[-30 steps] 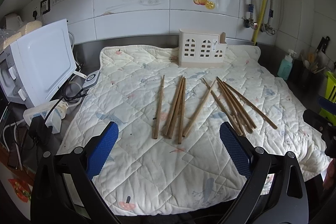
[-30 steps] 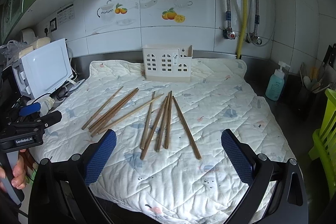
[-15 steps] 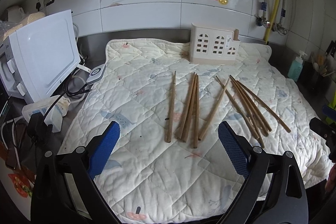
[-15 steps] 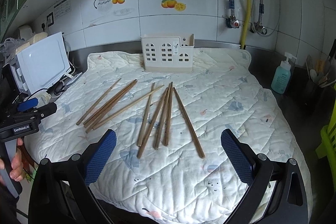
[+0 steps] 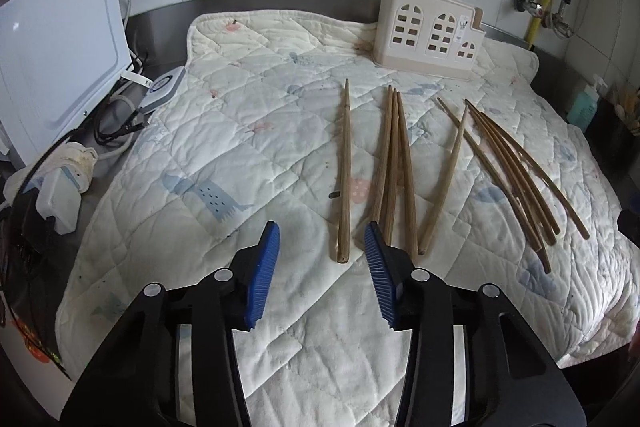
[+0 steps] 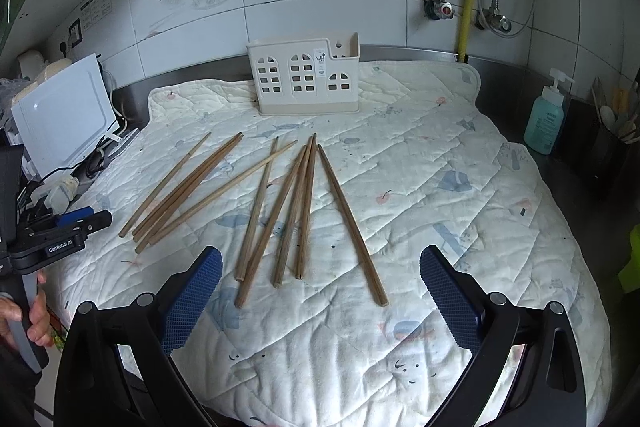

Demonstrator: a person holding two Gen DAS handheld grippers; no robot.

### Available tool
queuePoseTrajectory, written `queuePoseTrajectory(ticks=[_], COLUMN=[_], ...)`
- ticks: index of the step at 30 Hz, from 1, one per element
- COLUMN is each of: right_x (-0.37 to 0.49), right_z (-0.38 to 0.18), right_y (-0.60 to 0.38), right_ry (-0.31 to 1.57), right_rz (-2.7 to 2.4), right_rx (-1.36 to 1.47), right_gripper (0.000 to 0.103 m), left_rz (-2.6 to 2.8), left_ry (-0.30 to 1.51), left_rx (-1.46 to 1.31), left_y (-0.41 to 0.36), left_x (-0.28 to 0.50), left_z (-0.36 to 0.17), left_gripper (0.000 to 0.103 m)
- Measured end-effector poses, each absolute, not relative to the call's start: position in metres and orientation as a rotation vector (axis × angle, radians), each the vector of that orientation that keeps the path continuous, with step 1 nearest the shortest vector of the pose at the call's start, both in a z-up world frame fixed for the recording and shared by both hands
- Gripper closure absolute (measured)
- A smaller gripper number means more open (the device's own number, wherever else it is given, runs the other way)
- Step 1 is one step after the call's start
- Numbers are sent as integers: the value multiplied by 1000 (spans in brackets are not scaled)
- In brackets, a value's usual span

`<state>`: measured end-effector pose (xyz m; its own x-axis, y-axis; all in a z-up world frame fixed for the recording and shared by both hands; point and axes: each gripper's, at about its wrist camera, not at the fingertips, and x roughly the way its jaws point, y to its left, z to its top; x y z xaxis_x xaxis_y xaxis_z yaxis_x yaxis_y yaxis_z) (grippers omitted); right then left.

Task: Organize utensils
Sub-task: 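Close the left gripper on one wooden chopstick while the right gripper grasps another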

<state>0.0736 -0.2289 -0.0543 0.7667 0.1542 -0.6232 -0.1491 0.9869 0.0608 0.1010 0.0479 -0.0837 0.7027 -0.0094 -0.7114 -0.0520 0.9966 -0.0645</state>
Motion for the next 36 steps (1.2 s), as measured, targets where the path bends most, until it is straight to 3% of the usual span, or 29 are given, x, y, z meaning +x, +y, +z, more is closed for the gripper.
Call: queuePoseTrajectory(ticks=[5, 8, 14, 20, 31, 33, 36], right_x=[86, 95, 107, 116, 129, 128, 127], right_z=[-63, -71, -84, -97, -114, -114, -114], right_y=[-232, -236, -242, -250, -251, -249, -250], right_ry=[703, 734, 771, 799, 830, 828, 825], right_rz=[152, 158, 148, 132, 101, 86, 84], right_rx=[8, 23, 28, 38, 13, -20, -25], right_gripper=[9, 23, 29, 40, 70, 79, 83], left_rz=[1, -4, -17, -12, 0, 8, 11], left_ry=[812, 823, 857, 861, 862, 853, 847], left_rx=[-78, -79, -80, -84, -72, -65, -56], left_y=[43, 40, 37, 37, 33, 32, 31], left_x=[120, 130, 143, 148, 150, 149, 148], left_z=[-93, -97, -108, -113, -113, -114, -114], left_gripper=[71, 76, 85, 85, 85, 85, 86])
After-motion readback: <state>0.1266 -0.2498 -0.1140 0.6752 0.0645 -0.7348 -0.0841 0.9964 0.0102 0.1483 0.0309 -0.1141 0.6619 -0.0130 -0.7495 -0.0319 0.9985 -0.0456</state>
